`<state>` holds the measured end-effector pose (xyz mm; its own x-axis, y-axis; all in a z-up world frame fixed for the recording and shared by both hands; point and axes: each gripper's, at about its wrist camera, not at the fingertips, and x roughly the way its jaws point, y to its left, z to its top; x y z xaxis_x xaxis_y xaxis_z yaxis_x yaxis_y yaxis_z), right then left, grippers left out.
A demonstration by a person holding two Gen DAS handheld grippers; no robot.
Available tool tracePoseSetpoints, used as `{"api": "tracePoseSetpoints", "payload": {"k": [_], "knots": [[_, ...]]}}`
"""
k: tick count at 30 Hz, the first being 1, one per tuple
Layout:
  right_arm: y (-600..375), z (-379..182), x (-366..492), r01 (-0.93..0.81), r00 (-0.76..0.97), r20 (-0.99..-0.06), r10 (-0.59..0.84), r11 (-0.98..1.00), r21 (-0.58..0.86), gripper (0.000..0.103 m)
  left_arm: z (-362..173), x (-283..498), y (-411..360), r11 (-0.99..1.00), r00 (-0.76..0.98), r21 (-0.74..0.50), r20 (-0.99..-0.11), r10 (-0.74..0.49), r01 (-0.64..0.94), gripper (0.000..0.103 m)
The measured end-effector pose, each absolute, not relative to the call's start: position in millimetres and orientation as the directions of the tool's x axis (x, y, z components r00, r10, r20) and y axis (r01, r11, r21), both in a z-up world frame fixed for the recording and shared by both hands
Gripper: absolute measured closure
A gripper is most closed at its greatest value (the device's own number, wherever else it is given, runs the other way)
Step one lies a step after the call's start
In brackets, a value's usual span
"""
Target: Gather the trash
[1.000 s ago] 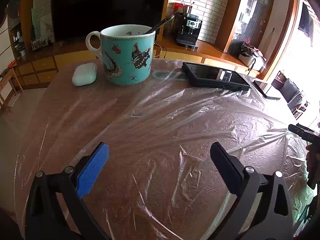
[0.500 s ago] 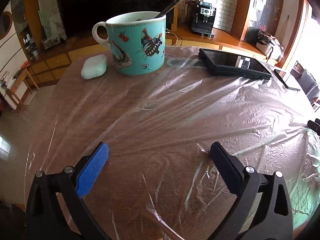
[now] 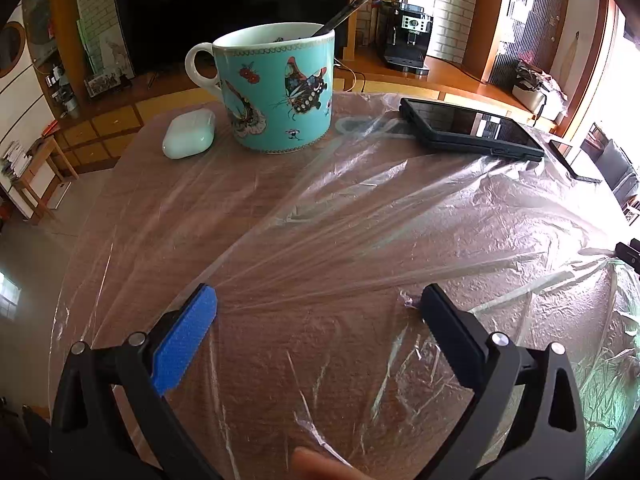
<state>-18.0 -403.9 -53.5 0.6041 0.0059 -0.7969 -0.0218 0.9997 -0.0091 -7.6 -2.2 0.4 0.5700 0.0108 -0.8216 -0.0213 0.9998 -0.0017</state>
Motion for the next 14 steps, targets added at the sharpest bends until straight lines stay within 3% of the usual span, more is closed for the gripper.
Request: {"api": "tracePoseSetpoints", "payload": {"k": [14], "knots": [[-403.6,-53.9,-18.2,-0.022,0.604,-0.797,0.006,1.0,-0.009,0.004,0.8,-3.8,-2.7,1.0,0.57,-0.001,-0.821,0.008,-0.017,0.001]]}}
